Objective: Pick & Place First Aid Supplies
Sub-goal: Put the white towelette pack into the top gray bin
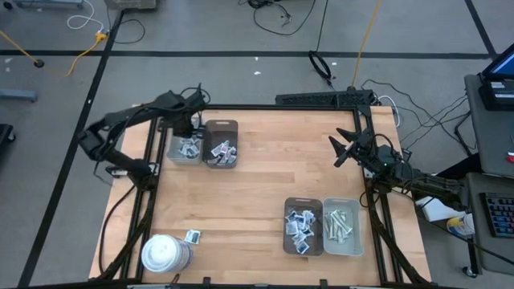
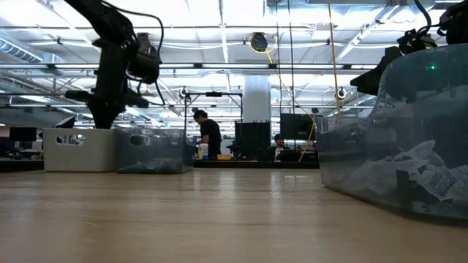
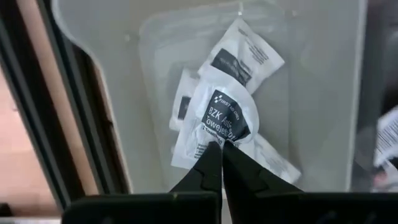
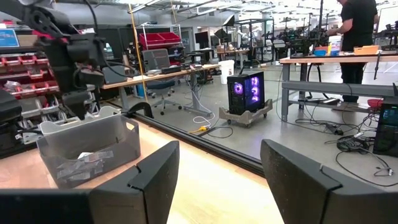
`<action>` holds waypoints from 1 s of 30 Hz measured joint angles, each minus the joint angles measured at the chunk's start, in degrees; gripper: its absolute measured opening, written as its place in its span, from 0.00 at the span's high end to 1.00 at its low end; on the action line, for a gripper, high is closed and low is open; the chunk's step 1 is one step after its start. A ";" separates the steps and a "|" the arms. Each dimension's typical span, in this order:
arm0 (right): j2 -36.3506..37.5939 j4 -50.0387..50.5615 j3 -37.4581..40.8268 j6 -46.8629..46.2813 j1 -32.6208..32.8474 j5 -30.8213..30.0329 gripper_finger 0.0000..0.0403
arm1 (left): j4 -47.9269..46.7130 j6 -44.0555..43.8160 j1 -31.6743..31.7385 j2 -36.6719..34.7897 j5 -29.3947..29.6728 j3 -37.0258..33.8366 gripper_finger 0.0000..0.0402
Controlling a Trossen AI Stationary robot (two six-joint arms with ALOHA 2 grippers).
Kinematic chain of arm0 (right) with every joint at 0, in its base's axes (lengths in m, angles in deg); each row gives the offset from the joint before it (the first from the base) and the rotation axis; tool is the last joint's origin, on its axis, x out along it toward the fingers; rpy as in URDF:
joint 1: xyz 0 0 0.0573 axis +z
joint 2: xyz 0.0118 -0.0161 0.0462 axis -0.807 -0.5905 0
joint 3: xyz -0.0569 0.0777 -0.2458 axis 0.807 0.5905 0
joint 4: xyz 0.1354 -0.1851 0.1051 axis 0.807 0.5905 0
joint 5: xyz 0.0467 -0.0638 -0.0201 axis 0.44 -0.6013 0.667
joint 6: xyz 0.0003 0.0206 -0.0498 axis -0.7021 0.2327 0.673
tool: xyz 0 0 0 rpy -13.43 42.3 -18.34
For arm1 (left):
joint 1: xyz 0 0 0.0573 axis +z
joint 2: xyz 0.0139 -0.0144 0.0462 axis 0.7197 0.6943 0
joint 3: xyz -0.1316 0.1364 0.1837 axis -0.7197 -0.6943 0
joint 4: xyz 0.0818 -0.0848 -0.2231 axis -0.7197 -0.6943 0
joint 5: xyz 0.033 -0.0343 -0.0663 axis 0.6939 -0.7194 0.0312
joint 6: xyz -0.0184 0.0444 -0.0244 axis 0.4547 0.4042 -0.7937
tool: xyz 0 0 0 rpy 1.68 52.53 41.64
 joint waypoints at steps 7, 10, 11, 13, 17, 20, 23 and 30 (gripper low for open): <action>0.00 0.00 -0.01 0.00 0.01 0.00 0.45 | 2.24 1.86 0.98 4.82 -0.44 -0.62 0.98; 0.00 0.00 0.00 -0.01 0.01 0.00 0.45 | 4.01 1.95 0.94 5.30 -2.64 -2.71 0.99; 0.00 0.00 0.00 -0.01 0.00 0.00 0.45 | 4.53 1.90 0.70 5.27 -3.00 -3.31 0.99; 0.00 0.00 -0.02 0.01 0.00 0.00 0.45 | 5.07 1.29 0.05 5.21 -3.11 -4.29 0.97; 0.00 0.00 -0.02 -0.01 0.00 0.00 0.45 | 5.11 0.88 -0.51 5.23 -3.20 -4.84 0.97; 0.00 0.00 -0.01 0.01 0.00 0.00 0.45 | 5.42 0.82 -0.66 5.23 -1.85 -4.85 0.95; 0.00 0.00 -0.01 0.00 0.00 0.00 0.45 | 6.40 1.24 -0.66 4.97 -1.92 -4.85 0.88; 0.00 0.00 -0.02 0.01 0.00 0.00 0.45 | 6.63 2.23 -0.71 2.17 -2.85 -4.83 0.63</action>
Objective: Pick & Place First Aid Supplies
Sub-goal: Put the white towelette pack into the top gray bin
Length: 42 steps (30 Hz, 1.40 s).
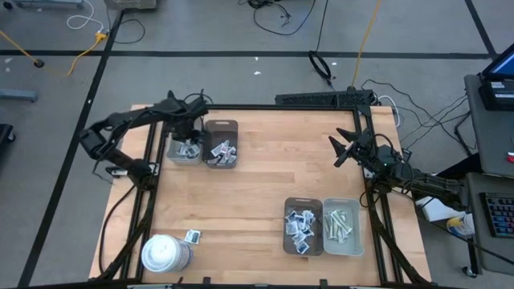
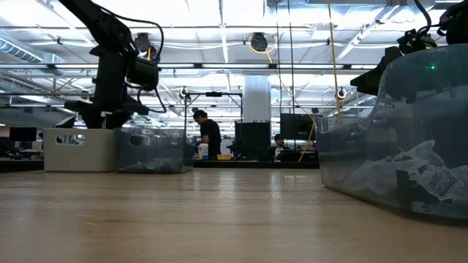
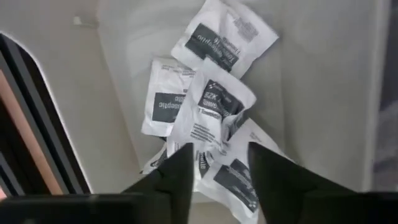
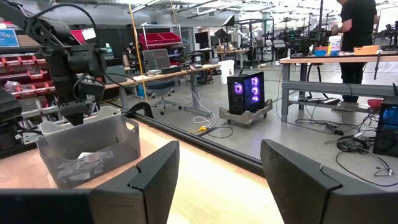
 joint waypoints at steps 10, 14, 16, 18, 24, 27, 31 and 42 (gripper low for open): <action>0.00 0.00 0.00 -0.02 0.00 0.00 0.45 | -3.05 7.03 -3.08 -6.81 -6.83 0.02 0.48; 0.02 0.00 0.02 -0.02 0.00 0.00 0.45 | -7.15 10.35 -5.79 -8.71 -9.59 0.04 0.47; 0.02 0.00 0.00 0.00 0.00 0.00 0.45 | -9.70 12.31 -7.23 -9.37 -11.13 0.04 0.47; 0.02 0.00 0.02 -0.01 0.00 0.00 0.45 | -12.26 13.31 -8.82 -10.12 -12.28 0.04 0.47; 0.02 0.00 0.00 0.00 0.00 0.00 0.45 | -17.75 12.97 -13.13 -12.05 -12.92 0.04 0.47; 0.02 0.00 0.01 -0.01 0.01 0.00 0.45 | -17.87 11.73 -14.82 -12.78 -12.76 0.04 0.47; 0.02 0.00 0.00 -0.02 0.02 0.00 0.45 | -17.91 8.10 -18.05 -12.90 -11.99 0.04 0.47; 0.02 0.00 0.01 -0.02 0.02 0.00 0.45 | -11.89 -7.53 -37.98 -11.08 -14.01 0.07 0.47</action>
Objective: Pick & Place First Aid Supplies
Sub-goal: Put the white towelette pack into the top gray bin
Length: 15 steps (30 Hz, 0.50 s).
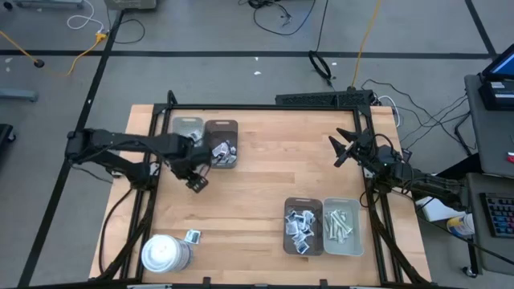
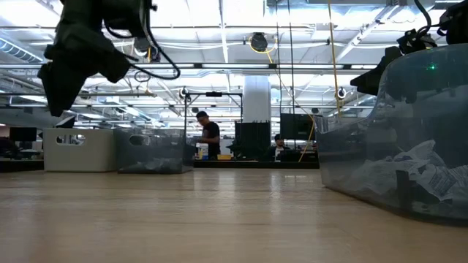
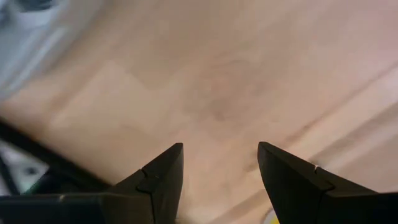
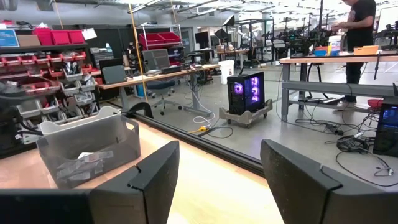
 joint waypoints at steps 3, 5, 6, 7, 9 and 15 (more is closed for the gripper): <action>0.00 0.00 0.00 0.01 -0.01 0.00 0.45 | 2.71 -5.08 -5.15 0.68 -0.47 0.01 0.47; 0.00 0.00 0.01 0.00 -0.02 0.00 0.45 | 4.27 -8.27 -8.48 0.80 -1.09 0.00 0.47; 0.00 0.00 -0.01 0.00 -0.02 0.01 0.45 | 5.30 -10.02 -10.02 0.87 -1.67 0.01 0.47; 0.00 0.00 0.01 0.00 -0.02 0.02 0.45 | 6.34 -11.88 -11.55 1.10 -2.15 0.02 0.47; 0.00 0.00 -0.01 0.01 -0.01 0.00 0.45 | 8.75 -15.58 -14.60 1.36 -2.99 -0.02 0.47; 0.00 0.00 -0.01 0.00 -0.02 0.02 0.45 | 17.85 -25.92 -23.01 1.26 -3.26 0.00 0.47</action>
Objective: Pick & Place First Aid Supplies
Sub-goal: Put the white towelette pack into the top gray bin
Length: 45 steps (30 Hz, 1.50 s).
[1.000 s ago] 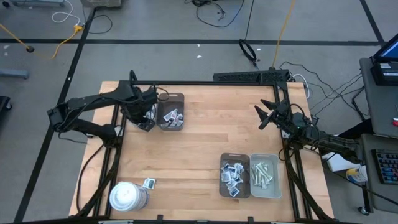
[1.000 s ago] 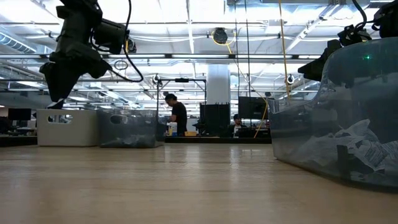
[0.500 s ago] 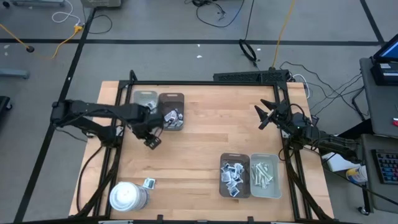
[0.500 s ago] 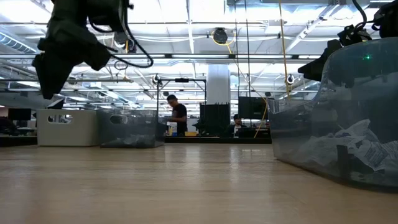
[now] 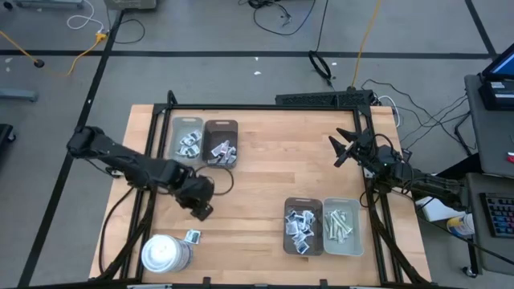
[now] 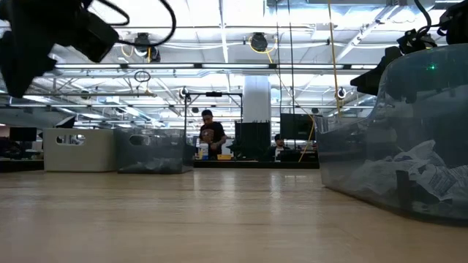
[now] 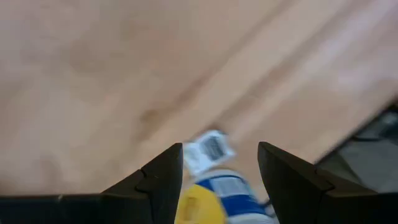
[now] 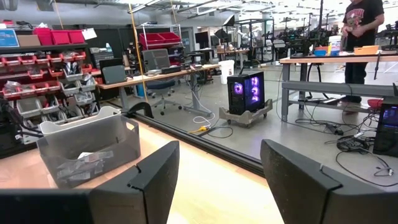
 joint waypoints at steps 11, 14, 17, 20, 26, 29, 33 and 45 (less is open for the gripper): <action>0.00 0.00 0.02 0.00 0.00 -0.02 0.45 | 8.39 -13.33 -9.32 0.00 0.22 0.00 0.47; 0.00 0.00 0.02 0.00 0.00 0.00 0.45 | 8.39 -14.14 -10.42 0.00 0.28 0.00 0.47; 0.00 0.00 0.01 0.01 0.01 -0.02 0.45 | 8.37 -14.43 -10.75 0.00 0.87 0.00 0.47; 0.00 0.00 0.00 0.00 0.02 -0.02 0.45 | 8.35 -14.42 -11.21 1.16 1.85 0.00 0.47; 0.00 0.00 0.02 0.01 0.01 -0.01 0.45 | 5.87 -14.40 -13.62 7.57 2.34 1.21 0.47; 0.00 0.00 0.02 0.02 0.02 -0.01 0.45 | 0.60 -14.35 -14.84 10.70 4.91 4.30 0.47; 0.00 0.00 0.00 0.00 0.00 0.00 0.45 | -3.39 -12.80 -15.62 14.77 8.04 8.18 0.47; 0.00 0.00 0.02 0.02 0.02 0.00 0.45 | -6.66 -12.95 -16.01 20.29 7.19 13.77 0.47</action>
